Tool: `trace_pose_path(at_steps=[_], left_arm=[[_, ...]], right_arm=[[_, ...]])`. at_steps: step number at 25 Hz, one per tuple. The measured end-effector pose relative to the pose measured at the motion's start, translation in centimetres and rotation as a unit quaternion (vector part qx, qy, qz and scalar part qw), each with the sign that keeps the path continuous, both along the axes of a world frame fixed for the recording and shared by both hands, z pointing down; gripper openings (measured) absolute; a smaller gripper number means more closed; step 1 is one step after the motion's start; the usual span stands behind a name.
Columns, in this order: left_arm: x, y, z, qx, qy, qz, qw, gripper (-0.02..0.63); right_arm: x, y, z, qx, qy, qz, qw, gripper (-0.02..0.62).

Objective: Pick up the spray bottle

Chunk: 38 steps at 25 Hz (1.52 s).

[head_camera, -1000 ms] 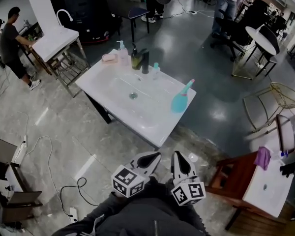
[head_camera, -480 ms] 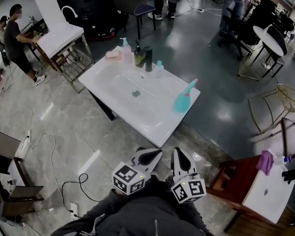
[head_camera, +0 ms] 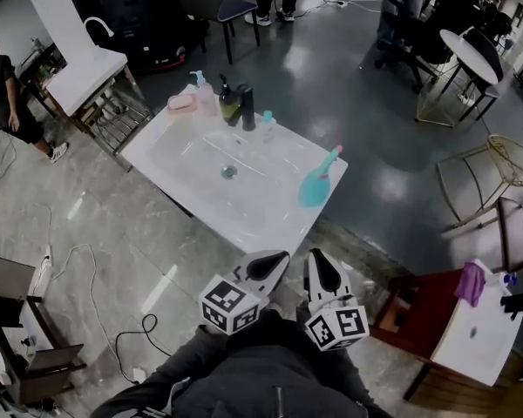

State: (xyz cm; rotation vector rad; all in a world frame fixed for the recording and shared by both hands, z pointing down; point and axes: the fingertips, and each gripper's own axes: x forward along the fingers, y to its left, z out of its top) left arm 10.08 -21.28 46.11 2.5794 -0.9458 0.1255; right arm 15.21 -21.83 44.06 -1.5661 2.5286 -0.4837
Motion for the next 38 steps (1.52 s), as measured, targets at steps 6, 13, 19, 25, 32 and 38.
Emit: trace_pose_path(at_steps=[6,13,19,25,32,38], left_arm=[[-0.3,-4.2,-0.1,-0.01,-0.004,0.01,0.9999,0.008],[-0.6,-8.5,-0.5,-0.018,-0.006,0.027,0.9994,0.008],[-0.3,-10.9,0.4,-0.027,-0.007,0.044,0.9986,0.008],[-0.7,-12.8,1.1,-0.041,0.001,0.046,0.9981,0.008],[-1.2,-14.6,1.7,-0.048,0.005,0.042,0.998,0.008],[-1.4,-16.1,2.1,-0.064,0.021,0.032,0.9973,0.008]], right_arm=[[0.2,-4.2,-0.5,0.001,0.013,0.016,1.0,0.018],[0.1,-7.8,-0.6,-0.003,0.025,0.03,0.999,0.082],[0.2,-10.3,0.4,-0.009,0.034,0.042,0.999,0.177],[0.5,-12.5,1.5,-0.01,0.067,0.052,0.996,0.265],[1.3,-14.7,2.5,-0.017,0.102,0.077,0.992,0.328],[1.2,-16.9,3.6,-0.022,0.115,0.074,0.99,0.331]])
